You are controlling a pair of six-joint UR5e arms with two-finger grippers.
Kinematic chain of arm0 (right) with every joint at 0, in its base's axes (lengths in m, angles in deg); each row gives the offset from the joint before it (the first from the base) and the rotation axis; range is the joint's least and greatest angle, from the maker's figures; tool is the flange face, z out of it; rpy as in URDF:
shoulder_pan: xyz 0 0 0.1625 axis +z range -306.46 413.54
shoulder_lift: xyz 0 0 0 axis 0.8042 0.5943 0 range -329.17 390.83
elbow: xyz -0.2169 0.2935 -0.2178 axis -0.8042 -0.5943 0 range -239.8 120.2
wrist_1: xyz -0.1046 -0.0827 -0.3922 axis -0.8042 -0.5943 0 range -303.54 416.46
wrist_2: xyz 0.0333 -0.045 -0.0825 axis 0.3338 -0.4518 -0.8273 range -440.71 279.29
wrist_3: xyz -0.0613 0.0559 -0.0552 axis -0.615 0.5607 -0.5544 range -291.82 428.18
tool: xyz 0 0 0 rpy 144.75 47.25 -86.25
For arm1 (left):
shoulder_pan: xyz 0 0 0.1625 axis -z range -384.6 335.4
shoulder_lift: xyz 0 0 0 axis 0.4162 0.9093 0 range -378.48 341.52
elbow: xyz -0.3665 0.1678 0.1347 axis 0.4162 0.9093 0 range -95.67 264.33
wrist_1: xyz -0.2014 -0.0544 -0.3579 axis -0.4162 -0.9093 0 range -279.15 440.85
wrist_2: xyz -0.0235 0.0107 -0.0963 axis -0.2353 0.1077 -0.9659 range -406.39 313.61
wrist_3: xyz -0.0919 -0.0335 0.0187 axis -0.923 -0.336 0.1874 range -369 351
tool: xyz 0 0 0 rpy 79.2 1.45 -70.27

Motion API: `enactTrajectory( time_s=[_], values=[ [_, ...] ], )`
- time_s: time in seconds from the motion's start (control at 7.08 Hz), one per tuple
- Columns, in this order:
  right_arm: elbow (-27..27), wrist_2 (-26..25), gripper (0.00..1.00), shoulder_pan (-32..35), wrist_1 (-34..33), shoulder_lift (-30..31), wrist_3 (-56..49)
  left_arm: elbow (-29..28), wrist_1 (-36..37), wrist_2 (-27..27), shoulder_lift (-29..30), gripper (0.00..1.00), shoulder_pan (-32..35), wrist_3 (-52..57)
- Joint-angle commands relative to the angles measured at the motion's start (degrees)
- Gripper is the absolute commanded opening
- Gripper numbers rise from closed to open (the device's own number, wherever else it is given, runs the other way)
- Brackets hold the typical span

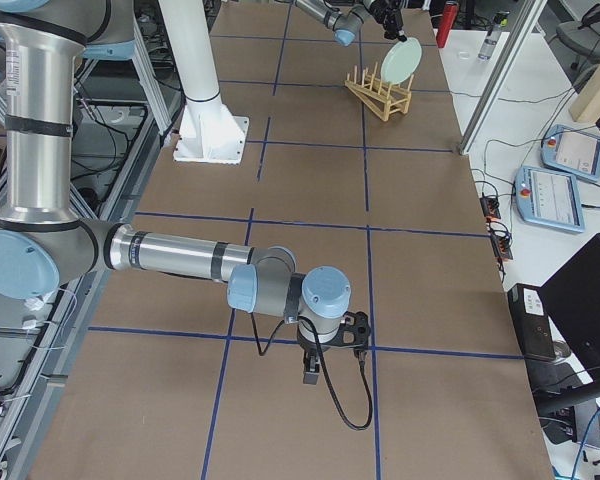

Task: Place plate on rack
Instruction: 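Lower the plate into the rack slots and open the left gripper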

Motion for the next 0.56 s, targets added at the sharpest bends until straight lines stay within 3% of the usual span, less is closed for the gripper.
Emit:
enactTrajectory(
  time_s=[0.0,0.14,0.28,0.42],
  values=[
    [0.0,0.0,1.0,-0.04,0.0,0.0,0.0,-0.1,0.58,0.06,-0.83,0.01,-0.84,0.64],
    [0.09,0.0,1.0,-0.04,0.0,0.0,0.0,-0.1,2.15,0.06,-0.83,0.68,-0.84,0.64],
    [0.0,0.0,1.0,0.05,0.0,0.0,0.0,0.08,4.69,0.06,-0.57,1.0,-0.75,0.55],
    [0.09,0.0,1.0,0.05,0.0,0.0,0.0,0.25,5.49,0.06,-0.48,1.0,-0.75,0.55]
  ],
)
